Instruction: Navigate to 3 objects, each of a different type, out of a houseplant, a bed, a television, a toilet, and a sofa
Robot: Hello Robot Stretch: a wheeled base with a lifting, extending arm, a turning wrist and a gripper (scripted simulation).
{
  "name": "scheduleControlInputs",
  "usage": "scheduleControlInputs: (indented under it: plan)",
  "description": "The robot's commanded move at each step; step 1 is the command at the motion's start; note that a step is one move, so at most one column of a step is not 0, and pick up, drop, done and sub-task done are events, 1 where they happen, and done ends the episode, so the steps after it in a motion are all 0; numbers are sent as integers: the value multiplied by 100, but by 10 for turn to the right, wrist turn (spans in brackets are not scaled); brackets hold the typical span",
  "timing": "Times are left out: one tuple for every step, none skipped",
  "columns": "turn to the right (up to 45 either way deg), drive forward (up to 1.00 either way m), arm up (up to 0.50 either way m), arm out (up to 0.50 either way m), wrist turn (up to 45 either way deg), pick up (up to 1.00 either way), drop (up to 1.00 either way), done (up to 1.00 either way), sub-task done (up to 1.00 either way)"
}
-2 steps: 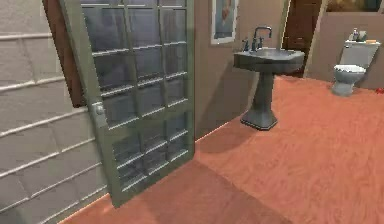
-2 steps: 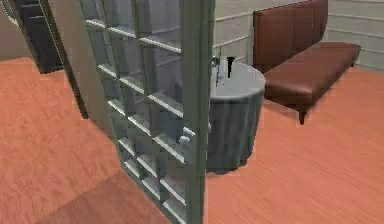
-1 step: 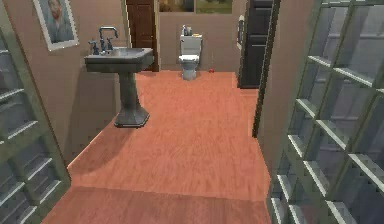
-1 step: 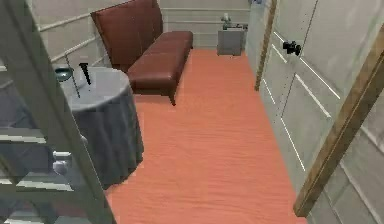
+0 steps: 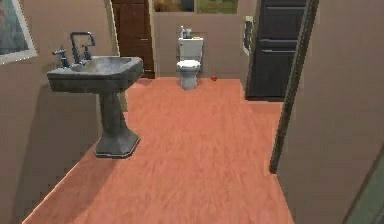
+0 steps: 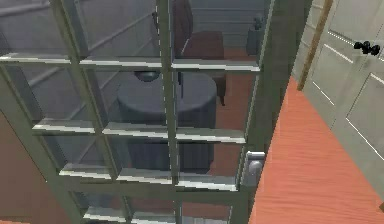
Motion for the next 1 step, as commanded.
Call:
scheduleControlInputs:
  plan:
    - [90, 0, 0, 0, 0, 0, 0, 0, 0]
